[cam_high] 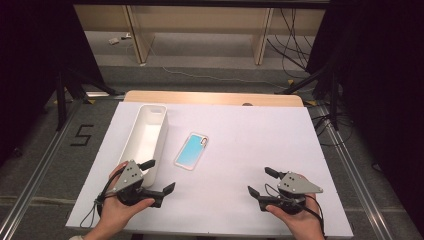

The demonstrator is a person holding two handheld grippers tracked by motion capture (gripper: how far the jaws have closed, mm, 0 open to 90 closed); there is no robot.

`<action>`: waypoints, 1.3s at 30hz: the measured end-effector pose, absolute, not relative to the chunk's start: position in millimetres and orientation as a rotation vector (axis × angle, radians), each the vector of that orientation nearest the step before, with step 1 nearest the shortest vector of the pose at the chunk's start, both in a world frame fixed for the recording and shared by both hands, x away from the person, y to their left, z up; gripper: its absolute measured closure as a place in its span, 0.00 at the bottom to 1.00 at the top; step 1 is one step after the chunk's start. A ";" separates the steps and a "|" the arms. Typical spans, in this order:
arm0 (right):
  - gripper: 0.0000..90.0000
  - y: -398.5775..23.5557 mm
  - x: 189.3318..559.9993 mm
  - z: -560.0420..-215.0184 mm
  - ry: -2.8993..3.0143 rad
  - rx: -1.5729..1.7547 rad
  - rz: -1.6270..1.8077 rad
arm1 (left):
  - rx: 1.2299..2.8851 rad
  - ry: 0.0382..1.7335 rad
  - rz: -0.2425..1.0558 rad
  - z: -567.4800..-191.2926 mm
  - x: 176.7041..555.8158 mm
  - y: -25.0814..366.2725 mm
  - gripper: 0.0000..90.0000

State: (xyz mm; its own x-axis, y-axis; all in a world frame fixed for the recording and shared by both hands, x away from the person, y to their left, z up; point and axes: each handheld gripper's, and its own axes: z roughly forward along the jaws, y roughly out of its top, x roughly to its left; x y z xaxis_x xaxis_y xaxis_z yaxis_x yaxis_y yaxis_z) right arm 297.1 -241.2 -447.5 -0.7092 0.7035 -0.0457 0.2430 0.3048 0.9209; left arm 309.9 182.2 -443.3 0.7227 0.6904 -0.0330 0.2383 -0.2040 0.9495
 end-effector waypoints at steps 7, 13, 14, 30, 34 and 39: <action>0.26 -241.5 297.7 -447.9 2.130 0.833 1.398 | 1.763 0.740 0.487 -442.6 310.4 181.7 0.02; 0.37 -240.0 296.5 -445.1 2.107 0.809 1.400 | 1.768 0.730 0.478 -443.7 310.2 182.5 0.03; 0.41 -237.9 296.4 -444.8 2.110 0.804 1.404 | 1.764 0.726 0.480 -443.2 310.2 183.4 0.04; 1.00 -213.0 306.5 -438.7 2.241 0.727 1.347 | 1.764 0.729 0.515 -441.4 307.9 186.6 0.20; 1.00 -204.5 312.8 -437.4 2.245 0.743 1.363 | 1.759 0.738 0.514 -441.3 307.0 186.0 0.21; 1.00 -184.7 323.6 -437.5 2.276 0.715 1.367 | 1.760 0.736 0.513 -441.2 306.8 186.2 0.22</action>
